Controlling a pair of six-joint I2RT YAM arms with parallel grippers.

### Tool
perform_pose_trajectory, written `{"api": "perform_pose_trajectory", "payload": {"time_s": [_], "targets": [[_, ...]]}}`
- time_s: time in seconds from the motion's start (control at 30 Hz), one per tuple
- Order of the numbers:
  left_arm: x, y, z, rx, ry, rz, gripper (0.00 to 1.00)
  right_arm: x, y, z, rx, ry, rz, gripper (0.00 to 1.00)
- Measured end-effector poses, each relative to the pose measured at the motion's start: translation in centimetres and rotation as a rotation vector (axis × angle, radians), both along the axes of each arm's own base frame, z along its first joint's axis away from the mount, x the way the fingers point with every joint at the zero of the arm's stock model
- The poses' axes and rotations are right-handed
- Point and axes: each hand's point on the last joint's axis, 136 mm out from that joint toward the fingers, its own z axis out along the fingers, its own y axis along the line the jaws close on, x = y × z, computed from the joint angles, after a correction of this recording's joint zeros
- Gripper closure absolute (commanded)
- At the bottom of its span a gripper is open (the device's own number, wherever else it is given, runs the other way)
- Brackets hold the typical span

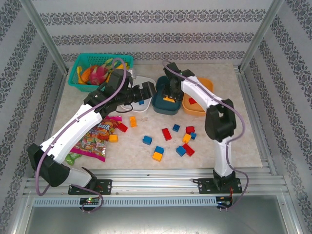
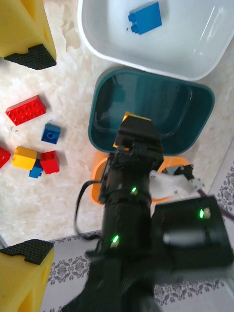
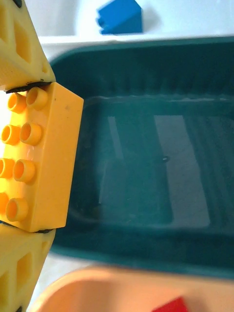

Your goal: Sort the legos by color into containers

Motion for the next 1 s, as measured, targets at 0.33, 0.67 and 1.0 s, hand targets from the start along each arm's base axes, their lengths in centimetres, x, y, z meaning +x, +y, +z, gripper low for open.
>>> {"api": "perform_pose_trajectory", "payload": {"time_s": [0.33, 0.67, 1.0], "targets": [[-1.2, 2.5, -5.6, 0.081, 0.126, 0.071, 0.08, 4.6, -0.3, -6.3, 0.002, 0.097, -0.039, 0.33], [-3.4, 4.7, -5.8, 0.104, 0.145, 0.119, 0.08, 6.0, 0.6, -1.1, 0.066, 0.017, -0.025, 0.21], [-6.1, 7.8, -5.6, 0.189, 0.212, 0.189, 0.11, 0.0, -0.5, 18.9, 0.173, -0.346, 0.032, 0.25]]}}
